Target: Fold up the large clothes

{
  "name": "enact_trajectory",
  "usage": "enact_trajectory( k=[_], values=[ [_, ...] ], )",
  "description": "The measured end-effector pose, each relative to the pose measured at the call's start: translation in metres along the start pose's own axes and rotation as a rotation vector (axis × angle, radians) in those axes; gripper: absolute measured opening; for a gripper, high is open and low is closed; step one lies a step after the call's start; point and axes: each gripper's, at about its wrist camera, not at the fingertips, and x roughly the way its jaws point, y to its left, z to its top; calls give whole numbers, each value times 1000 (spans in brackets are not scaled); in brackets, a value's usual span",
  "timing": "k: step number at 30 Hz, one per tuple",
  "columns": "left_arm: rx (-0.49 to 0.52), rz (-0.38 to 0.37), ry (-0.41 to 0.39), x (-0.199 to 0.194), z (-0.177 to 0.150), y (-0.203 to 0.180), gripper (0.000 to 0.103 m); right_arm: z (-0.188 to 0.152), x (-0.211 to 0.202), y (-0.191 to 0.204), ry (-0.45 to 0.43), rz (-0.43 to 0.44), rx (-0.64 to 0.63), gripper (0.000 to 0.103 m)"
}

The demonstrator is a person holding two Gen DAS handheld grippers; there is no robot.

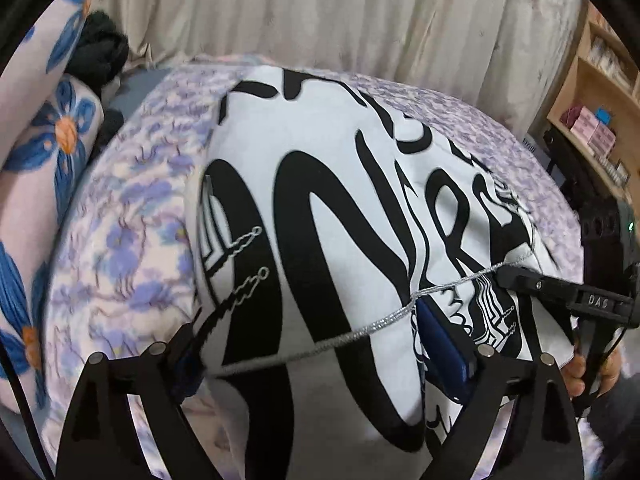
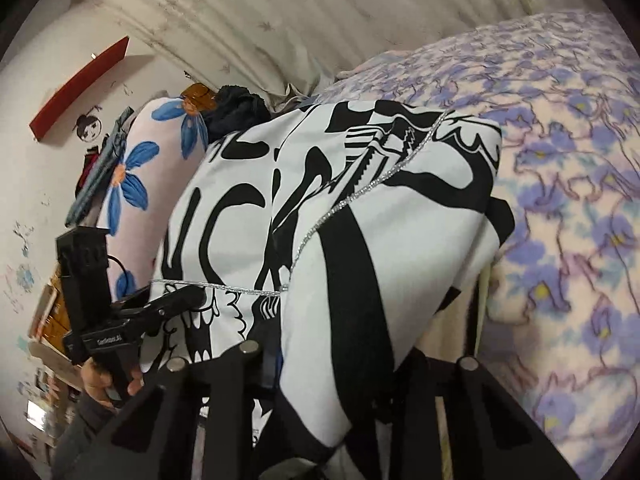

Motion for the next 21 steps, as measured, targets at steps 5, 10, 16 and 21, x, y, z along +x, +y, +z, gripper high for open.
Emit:
enact_trajectory(
  k=[5,10,16,21],
  values=[
    [28,79,-4,8,-8,-5,99,-4,11,-11,28,-69,-24,33],
    [-34,102,-44,15,-19,3,101,-2,26,-17,22,-161,-55,49],
    [7,201,-139,-16,-29,-13,96,-8,-10,-17,36,-204,-14,64],
    [-46,238,-210,-57,-30,-32,60,-16,-62,0,-94,-287,-112,64]
  ],
)
